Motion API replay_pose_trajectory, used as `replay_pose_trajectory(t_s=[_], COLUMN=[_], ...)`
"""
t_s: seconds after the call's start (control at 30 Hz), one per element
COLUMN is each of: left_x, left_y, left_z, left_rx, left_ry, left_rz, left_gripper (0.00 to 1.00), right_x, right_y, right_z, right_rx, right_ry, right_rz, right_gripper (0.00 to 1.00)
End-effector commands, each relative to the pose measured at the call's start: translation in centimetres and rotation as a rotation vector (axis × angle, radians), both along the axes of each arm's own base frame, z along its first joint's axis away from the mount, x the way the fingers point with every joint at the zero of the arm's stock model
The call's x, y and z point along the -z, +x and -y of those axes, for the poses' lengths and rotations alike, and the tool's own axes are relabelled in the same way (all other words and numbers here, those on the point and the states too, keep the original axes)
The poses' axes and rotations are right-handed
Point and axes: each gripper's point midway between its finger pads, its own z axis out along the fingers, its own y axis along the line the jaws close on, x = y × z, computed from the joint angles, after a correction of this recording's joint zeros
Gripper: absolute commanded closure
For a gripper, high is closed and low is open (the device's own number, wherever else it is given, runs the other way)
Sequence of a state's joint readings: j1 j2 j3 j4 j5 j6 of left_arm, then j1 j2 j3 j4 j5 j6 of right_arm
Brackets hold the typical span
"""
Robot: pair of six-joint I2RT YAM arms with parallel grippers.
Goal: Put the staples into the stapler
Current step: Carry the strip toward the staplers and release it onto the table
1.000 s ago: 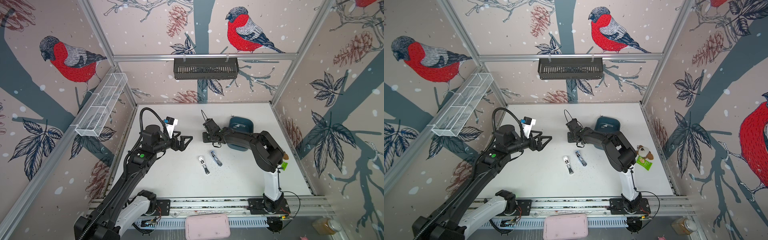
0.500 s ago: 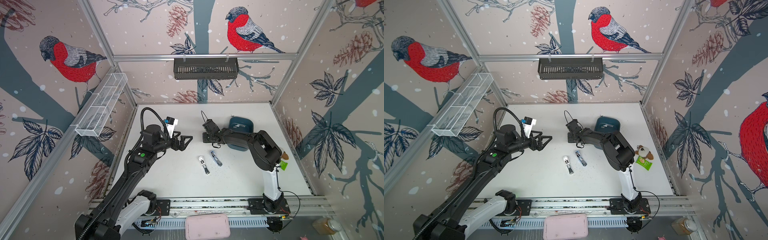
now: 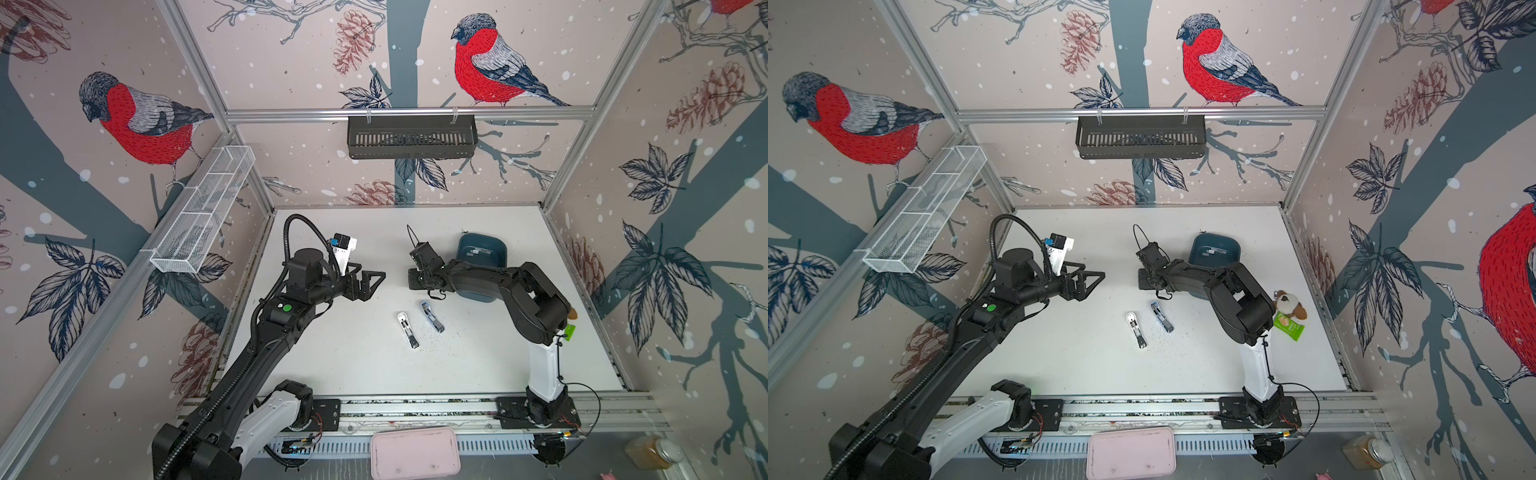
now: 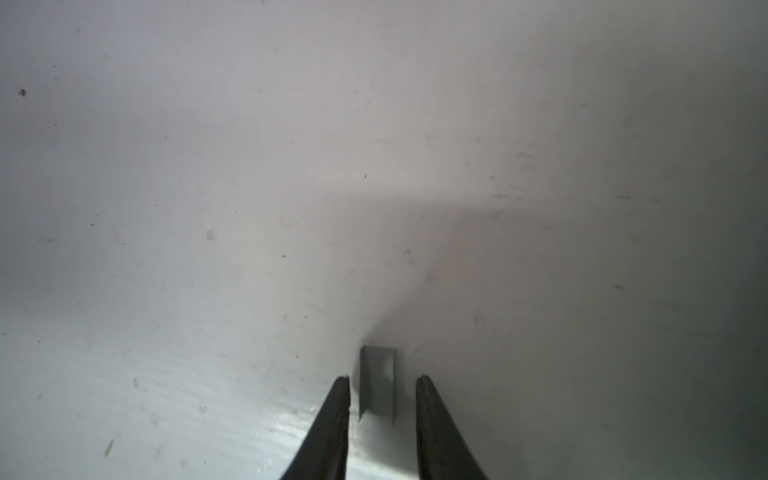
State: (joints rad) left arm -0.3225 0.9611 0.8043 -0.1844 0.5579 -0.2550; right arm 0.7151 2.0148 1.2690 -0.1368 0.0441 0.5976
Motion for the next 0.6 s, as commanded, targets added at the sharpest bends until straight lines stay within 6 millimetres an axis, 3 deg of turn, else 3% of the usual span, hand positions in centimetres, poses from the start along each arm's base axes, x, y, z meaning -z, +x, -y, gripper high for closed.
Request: replay_pose_trajectory(t_s=[0.0,0.33,0.57], left_x=[-0.4,-0.2,0.6], left_y=[0.0,0.0,0.1], left_z=[0.0,0.1,0.4], left_rx=[0.008,0.012,0.028], left_ry=[-0.004,-0.002,0.002], left_rz=[0.016,0.008,-0.025], left_gripper=[0.02,0.02,0.03], right_x=[-0.8,-1.7,-5.0], right_y=[0.0,-0.3,-1.1], right_z=[-1.0,-1.5,0.1], right_rx=[-0.024,-0.049,-0.088], right_ry=[0.058,0.099,0.127], right_rz=[0.012,0.021,0.114], right_gripper=[0.71,0.74,0.75])
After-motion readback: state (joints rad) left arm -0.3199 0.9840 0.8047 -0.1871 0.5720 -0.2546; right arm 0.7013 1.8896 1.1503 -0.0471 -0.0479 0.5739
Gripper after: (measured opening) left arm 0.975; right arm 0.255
